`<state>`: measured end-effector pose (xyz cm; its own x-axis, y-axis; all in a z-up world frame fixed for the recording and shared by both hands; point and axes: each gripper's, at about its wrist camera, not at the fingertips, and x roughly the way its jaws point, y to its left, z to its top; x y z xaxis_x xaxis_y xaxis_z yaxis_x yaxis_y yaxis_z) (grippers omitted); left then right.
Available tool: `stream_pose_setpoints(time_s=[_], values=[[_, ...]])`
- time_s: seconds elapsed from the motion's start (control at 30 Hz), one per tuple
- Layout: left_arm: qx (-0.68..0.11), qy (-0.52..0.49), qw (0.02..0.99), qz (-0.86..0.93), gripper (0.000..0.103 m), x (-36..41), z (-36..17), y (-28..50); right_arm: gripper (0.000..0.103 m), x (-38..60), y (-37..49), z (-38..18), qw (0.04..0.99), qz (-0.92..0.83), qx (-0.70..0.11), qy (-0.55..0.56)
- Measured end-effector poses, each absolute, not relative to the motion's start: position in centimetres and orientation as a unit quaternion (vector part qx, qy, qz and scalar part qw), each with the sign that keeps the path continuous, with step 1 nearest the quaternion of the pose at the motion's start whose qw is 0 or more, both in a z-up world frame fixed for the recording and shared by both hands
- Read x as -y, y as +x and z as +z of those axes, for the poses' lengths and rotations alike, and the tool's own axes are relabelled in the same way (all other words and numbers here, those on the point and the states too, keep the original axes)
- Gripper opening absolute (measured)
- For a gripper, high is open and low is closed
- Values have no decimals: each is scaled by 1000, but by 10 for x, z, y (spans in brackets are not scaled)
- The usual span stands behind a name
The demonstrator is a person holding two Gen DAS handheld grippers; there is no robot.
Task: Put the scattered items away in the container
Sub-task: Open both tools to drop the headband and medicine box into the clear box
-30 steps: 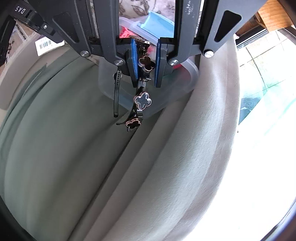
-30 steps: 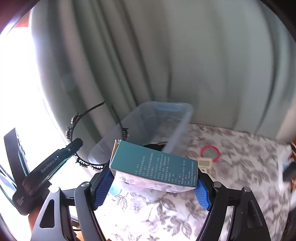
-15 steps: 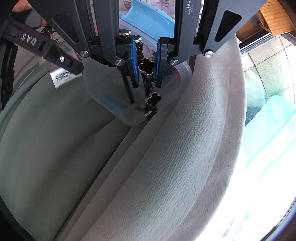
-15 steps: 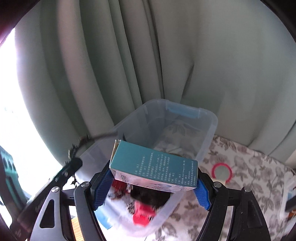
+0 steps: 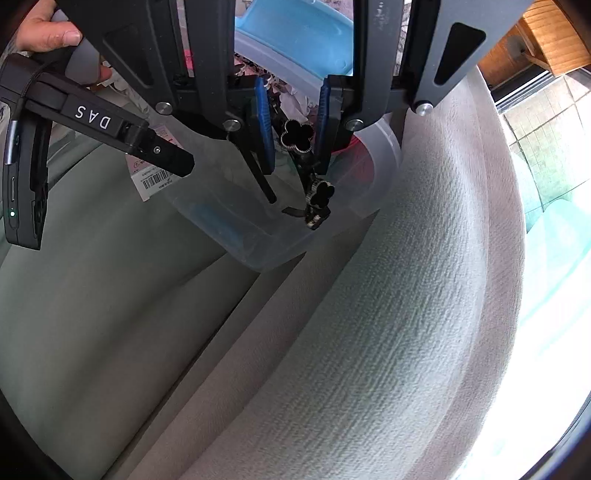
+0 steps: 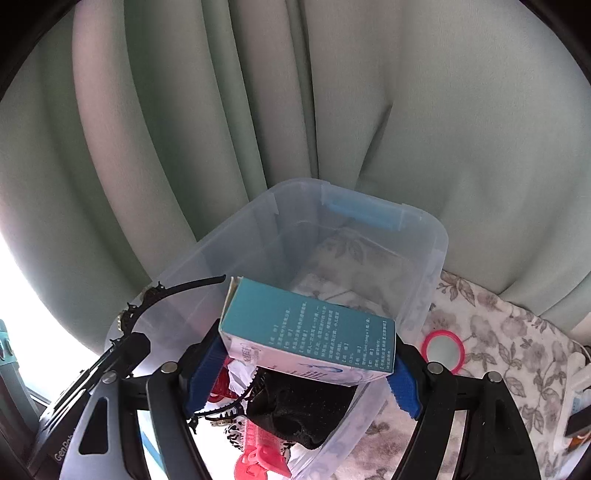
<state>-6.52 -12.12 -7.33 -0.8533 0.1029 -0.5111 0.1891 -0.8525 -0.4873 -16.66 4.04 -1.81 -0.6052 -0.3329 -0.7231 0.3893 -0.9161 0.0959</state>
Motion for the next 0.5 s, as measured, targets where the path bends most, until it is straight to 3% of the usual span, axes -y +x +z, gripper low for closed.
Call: stream_pose_setpoints(time_s=[0.1,0.3,0.4,0.5], values=[[-275,271,20,-922,24,122,-72,-64,81,-39,-166,-19,205,-893,-37,399],[-278,272,11,-921,40,121,-67,-61,84,-42,-158,-10,201,-898,-39,389],[-280,273,10,-920,41,122,-64,-59,86,-42,-155,-6,201,-899,-39,387],[-278,273,12,-921,51,123,-61,-56,88,-41,-150,-4,202,-900,-45,384]])
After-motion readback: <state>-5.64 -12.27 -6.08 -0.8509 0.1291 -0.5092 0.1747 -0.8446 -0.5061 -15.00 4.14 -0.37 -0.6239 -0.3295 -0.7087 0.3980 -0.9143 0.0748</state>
